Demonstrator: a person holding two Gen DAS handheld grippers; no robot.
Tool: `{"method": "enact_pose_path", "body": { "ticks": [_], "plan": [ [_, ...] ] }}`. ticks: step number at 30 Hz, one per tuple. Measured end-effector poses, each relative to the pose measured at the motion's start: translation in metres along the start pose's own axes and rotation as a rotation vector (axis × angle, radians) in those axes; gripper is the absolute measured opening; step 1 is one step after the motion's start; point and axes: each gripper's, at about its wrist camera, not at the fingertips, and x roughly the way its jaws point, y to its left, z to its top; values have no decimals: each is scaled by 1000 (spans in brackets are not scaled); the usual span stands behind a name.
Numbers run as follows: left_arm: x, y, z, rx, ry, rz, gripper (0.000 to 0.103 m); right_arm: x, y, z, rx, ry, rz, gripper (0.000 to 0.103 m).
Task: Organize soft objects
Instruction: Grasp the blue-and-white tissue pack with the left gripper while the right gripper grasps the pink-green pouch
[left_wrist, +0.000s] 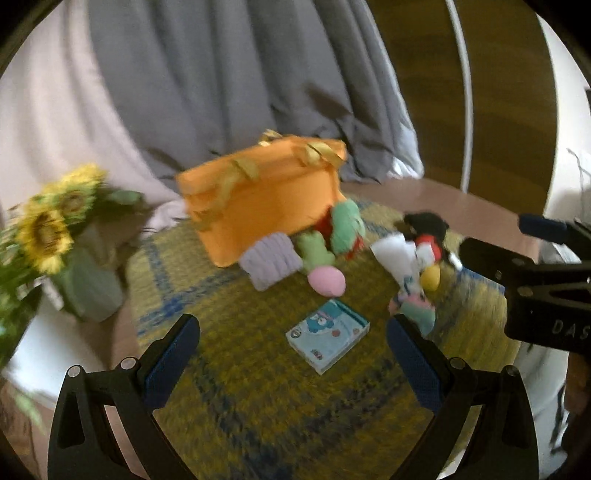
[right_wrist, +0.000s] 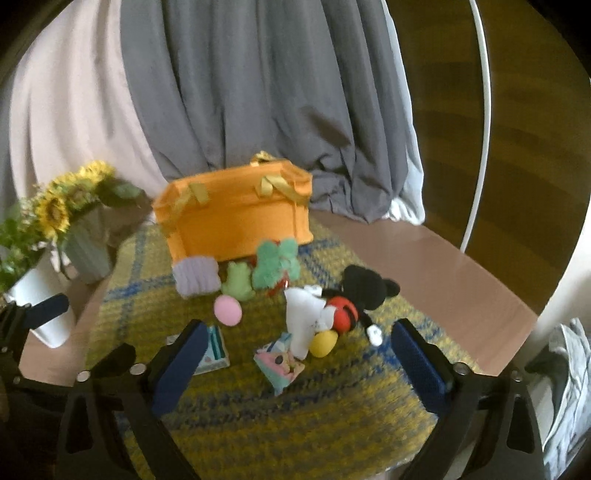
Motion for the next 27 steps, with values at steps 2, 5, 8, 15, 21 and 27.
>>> {"method": "enact_pose_path", "body": {
  "ticks": [2, 5, 8, 15, 21, 27],
  "plan": [
    [16, 2, -4, 46, 17, -42, 102, 12, 5, -4, 6, 26, -16, 95],
    [36, 4, -9, 98, 42, -101, 102, 27, 12, -11, 13, 57, -43, 91],
    [53, 6, -13, 128, 66, -159, 101, 39, 17, -16, 17, 83, -58, 89],
    [84, 5, -18, 173, 116, -230, 96, 70, 21, -30, 34, 150, -66, 80],
    [104, 1, -17, 178, 159, -275, 90, 93, 18, -34, 46, 201, -45, 69],
    [111, -1, -19, 189, 171, -303, 70, 104, 20, -39, 32, 233, -27, 60]
  ]
}}
